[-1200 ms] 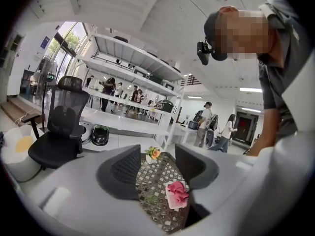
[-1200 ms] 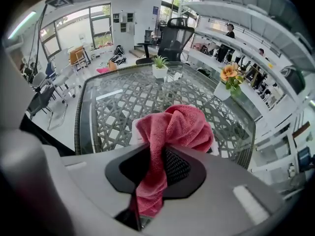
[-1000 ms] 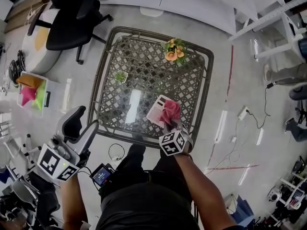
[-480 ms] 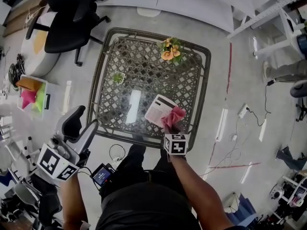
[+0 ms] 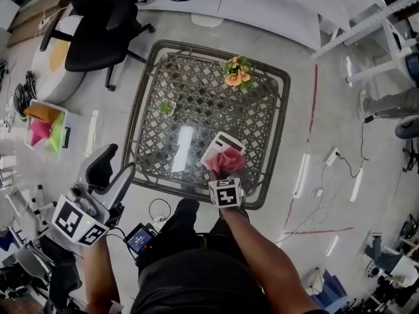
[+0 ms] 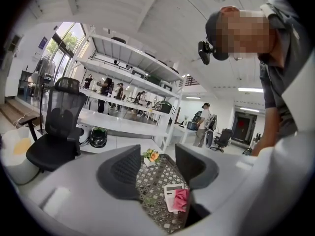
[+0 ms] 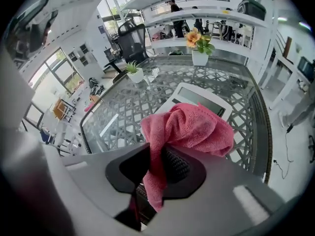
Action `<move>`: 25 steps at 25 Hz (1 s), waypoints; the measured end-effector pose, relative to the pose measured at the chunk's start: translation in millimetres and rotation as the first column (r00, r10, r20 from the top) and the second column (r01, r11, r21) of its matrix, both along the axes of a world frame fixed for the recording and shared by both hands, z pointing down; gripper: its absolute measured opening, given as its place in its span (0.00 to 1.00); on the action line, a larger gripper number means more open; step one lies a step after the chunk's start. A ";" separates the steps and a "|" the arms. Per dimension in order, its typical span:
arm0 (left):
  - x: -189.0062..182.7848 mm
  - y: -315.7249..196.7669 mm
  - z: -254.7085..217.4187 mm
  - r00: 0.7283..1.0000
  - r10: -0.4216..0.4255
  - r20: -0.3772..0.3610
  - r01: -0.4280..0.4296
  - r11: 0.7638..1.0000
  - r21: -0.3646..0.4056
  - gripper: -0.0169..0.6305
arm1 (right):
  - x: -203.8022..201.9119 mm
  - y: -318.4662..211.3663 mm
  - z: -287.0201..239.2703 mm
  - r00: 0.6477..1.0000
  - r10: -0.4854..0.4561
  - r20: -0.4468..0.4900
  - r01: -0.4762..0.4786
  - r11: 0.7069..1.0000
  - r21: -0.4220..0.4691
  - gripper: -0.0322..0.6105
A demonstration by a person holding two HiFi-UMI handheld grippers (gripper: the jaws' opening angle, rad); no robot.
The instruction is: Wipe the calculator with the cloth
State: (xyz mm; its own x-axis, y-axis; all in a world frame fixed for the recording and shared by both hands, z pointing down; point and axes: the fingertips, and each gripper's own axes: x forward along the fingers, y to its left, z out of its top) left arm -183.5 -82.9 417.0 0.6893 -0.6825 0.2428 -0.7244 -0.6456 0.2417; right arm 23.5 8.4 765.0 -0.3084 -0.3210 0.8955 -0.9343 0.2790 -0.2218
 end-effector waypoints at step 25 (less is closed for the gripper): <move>-20.7 4.5 -57.0 0.999 -0.007 -0.033 0.010 0.996 0.086 0.39 | 110.7 38.3 -26.4 0.991 0.123 -0.042 -0.126 0.989 -0.077 0.21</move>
State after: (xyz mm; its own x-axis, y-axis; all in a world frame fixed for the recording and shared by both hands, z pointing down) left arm -204.2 -78.4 360.0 0.6899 -0.7059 0.1606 -0.7227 -0.6589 0.2086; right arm 134.2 46.7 738.5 -0.2368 -0.2822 0.9297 -0.9686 0.1427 -0.2034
